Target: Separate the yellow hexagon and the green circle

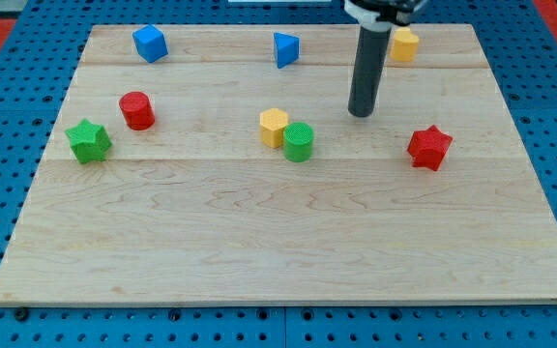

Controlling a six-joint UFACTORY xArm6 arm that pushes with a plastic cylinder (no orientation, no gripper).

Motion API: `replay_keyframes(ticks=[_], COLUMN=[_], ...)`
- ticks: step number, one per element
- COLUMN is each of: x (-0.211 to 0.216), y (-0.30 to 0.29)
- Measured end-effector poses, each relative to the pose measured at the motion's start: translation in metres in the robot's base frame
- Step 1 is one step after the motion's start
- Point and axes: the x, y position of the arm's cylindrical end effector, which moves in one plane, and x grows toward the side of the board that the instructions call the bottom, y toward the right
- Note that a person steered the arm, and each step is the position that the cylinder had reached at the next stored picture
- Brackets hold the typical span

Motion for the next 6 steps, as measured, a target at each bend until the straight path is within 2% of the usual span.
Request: replay_keyframes(ticks=[2,3,4,5,6], x=[0.036,0.001,0.032,0.087,0.111], y=[0.0,-0.003,-0.056,-0.097,-0.137])
